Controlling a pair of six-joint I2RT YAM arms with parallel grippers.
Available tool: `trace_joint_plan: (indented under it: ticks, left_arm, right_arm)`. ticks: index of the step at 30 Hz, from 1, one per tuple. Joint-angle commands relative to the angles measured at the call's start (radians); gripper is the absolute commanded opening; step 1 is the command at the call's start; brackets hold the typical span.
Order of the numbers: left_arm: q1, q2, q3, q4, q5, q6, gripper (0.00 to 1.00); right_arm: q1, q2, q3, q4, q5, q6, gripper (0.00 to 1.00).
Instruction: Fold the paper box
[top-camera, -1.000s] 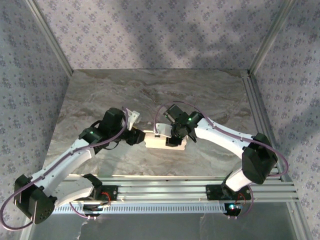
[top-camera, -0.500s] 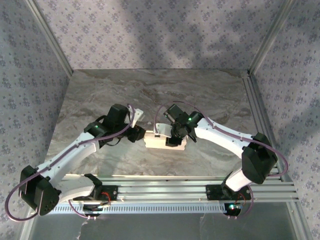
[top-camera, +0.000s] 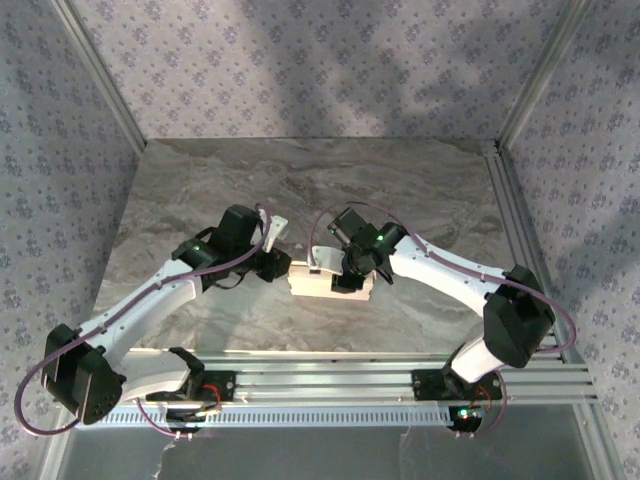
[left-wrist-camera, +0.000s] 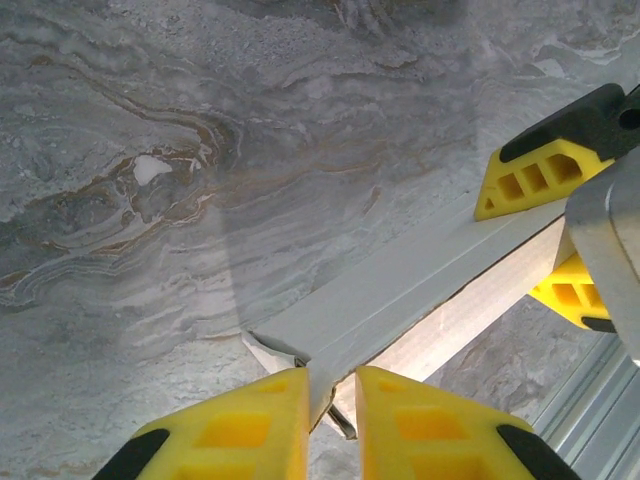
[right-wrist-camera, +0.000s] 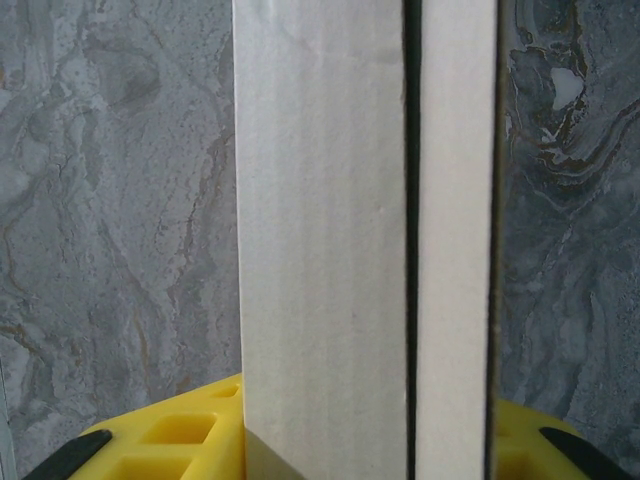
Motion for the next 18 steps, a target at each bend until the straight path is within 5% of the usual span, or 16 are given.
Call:
trace_joint_plan:
  ticks: [1, 18]
  left_arm:
    - [-0.003, -0.009, 0.024, 0.012, 0.045, -0.066, 0.14]
    - [-0.014, -0.015, -0.023, 0.080, 0.067, -0.156, 0.11]
  right_arm:
    - [-0.004, 0.016, 0.018, -0.008, -0.018, -0.015, 0.35]
    - [-0.004, 0.014, 0.012, 0.000, -0.013, -0.014, 0.34]
